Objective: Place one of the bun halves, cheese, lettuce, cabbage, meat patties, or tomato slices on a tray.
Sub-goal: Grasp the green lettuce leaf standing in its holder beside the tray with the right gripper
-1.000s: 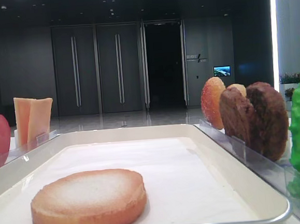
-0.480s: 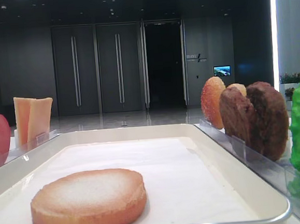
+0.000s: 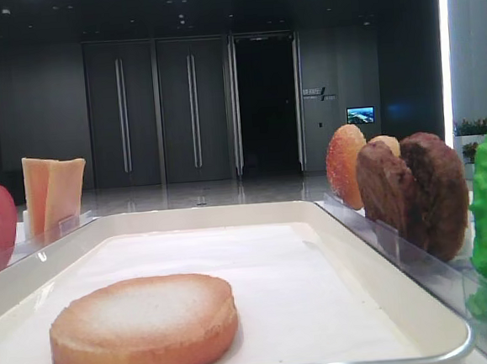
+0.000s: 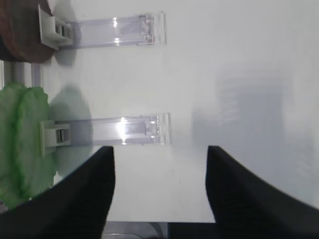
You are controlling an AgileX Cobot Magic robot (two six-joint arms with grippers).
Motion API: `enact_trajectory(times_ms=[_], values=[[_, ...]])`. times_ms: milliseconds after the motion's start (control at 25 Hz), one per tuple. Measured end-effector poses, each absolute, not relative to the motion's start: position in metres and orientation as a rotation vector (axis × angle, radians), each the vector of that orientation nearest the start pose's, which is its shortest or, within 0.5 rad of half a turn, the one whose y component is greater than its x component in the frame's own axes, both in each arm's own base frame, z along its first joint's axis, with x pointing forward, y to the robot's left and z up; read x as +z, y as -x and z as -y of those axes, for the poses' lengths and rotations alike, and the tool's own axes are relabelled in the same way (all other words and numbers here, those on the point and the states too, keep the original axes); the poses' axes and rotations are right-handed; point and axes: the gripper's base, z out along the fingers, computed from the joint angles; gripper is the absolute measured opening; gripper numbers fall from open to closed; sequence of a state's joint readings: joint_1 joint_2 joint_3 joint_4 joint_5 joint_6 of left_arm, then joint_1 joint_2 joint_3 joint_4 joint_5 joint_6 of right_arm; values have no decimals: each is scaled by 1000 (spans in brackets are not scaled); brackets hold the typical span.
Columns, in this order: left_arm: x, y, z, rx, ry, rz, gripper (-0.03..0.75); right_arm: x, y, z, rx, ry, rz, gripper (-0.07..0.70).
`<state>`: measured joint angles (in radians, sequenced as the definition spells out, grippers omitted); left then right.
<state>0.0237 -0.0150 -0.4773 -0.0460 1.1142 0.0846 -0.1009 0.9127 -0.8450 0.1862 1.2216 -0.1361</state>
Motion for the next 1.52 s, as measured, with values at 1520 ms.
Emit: enact_trajectory(times_ms=[1520], values=[[267,7,4,10,-67,-2104,219,280,-174,-128,289,137,-2948,415]])
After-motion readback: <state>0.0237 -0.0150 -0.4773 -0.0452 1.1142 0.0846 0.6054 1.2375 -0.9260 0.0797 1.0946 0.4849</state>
